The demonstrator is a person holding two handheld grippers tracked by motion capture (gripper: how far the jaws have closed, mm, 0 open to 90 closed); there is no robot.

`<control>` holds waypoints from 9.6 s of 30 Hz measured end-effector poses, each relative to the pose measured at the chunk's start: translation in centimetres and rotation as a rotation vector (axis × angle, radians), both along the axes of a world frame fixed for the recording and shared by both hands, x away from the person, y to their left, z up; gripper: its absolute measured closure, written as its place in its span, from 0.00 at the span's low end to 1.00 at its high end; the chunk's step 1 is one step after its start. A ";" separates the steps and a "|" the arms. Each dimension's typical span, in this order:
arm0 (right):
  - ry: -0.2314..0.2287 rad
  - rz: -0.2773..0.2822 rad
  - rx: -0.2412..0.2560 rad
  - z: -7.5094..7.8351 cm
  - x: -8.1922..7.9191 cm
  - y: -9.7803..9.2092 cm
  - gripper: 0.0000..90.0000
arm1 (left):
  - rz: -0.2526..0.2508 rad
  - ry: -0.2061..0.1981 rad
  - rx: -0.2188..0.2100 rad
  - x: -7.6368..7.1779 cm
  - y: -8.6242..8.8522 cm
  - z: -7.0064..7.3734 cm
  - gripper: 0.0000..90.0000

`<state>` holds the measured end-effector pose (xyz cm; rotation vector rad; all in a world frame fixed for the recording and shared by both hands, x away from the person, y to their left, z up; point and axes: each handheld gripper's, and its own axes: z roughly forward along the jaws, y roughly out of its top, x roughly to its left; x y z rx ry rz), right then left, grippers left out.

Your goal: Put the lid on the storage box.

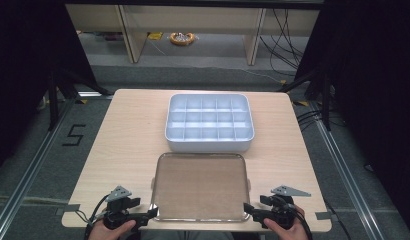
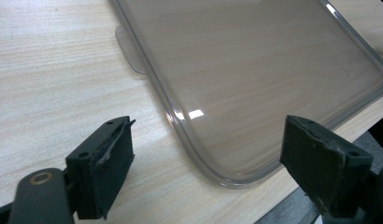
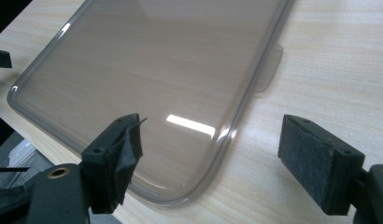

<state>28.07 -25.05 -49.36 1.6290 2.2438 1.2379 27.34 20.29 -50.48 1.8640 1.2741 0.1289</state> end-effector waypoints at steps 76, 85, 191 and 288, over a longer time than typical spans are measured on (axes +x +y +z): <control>0.252 -0.165 0.444 -2.6 2.4 -0.1 0.52 | 0.005 -0.010 0.045 3.1 -2.6 -1.1 0.53; 0.111 -0.024 0.293 -1.6 1.7 0.5 0.60 | -0.027 -0.026 0.061 3.0 -2.6 -1.2 0.50; -0.221 -0.043 0.058 8.2 10.7 1.1 0.66 | 0.198 -0.189 -0.229 12.5 -1.7 7.9 0.73; -0.102 -0.223 -0.069 6.0 22.1 2.5 0.52 | 0.323 -0.125 -0.114 24.8 -5.3 5.3 0.59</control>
